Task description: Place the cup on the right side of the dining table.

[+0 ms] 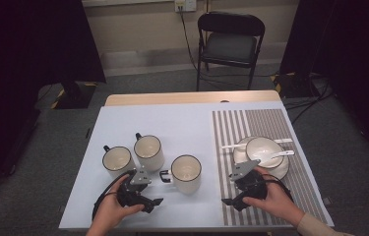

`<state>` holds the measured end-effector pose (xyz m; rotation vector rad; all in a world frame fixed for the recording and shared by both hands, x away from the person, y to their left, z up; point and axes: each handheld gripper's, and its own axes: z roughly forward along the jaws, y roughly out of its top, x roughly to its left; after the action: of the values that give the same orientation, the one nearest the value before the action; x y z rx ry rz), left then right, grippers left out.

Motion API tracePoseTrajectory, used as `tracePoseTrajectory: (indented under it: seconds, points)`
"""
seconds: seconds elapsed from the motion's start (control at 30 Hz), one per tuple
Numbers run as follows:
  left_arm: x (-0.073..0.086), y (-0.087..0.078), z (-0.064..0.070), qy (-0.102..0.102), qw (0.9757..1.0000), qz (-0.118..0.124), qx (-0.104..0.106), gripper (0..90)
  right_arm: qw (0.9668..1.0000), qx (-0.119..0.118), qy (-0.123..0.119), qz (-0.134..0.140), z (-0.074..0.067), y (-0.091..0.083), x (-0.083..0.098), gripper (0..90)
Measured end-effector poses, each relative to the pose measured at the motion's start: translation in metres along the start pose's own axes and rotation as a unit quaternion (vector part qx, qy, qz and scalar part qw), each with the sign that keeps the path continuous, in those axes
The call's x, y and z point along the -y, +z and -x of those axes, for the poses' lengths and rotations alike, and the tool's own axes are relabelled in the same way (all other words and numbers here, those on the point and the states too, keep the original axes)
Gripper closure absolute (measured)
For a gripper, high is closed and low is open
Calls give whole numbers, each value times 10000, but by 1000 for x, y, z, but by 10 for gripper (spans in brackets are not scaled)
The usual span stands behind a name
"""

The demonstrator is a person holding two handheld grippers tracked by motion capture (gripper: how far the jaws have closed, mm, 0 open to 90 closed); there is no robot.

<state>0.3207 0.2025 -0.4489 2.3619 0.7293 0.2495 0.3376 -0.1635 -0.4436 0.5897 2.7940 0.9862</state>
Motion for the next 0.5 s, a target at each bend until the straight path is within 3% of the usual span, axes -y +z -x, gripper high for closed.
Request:
tracePoseTrajectory:
  seconds: [0.5]
  points:
    - [-11,-2,-7,4,10000,0,28,173,10000,19,-33,-47,7,-2,-17,131]
